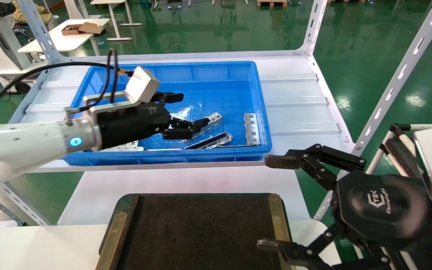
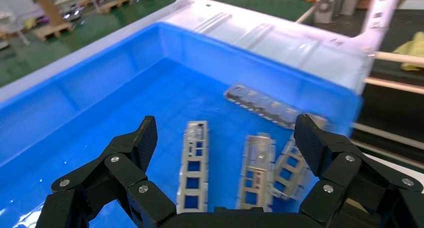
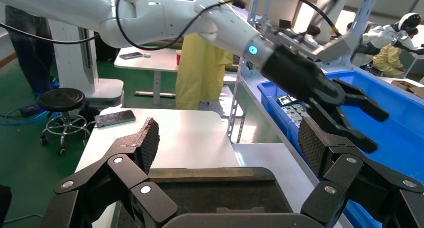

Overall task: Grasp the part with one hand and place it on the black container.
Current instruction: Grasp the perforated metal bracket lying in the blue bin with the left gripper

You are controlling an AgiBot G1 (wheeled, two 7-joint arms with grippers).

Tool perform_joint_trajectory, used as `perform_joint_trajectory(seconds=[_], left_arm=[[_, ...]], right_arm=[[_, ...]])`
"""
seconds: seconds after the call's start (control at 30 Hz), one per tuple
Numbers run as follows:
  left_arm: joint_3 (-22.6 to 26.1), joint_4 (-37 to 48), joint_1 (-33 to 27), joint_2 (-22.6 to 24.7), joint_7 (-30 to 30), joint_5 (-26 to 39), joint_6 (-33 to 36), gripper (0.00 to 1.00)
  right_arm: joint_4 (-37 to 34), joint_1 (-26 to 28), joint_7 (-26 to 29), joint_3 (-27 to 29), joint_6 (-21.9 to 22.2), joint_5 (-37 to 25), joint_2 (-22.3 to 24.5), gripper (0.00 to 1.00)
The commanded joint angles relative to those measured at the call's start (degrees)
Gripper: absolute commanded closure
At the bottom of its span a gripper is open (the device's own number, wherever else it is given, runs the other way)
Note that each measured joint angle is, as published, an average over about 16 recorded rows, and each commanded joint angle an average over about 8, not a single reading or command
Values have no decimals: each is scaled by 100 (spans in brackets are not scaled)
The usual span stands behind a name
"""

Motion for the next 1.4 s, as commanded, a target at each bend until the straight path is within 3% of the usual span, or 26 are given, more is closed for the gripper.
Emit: perform_joint_trajectory(seconds=[0.03, 0.57, 0.6, 0.83, 0.87, 1.4], left_arm=[[56, 300, -108, 172, 46, 111, -120, 0], [185, 2341, -625, 1086, 718, 430, -821, 0], [179, 2428, -647, 1122, 764, 425, -846, 8], [128, 2926, -778, 1321, 1088, 371, -964, 95], [121, 2986, -793, 1342, 1129, 362, -977, 100], [43, 3614, -956, 1513, 1558, 224, -1026, 100]], right_arm=[[0, 0, 0, 0, 0, 0, 0, 0], [0, 0, 0, -1, 0, 1, 0, 1], [0, 0, -1, -1, 0, 1, 0, 13], [0, 0, -1, -1, 1, 1, 1, 100], [0, 0, -1, -2, 1, 1, 1, 100], [0, 1, -1, -2, 1, 2, 1, 100]])
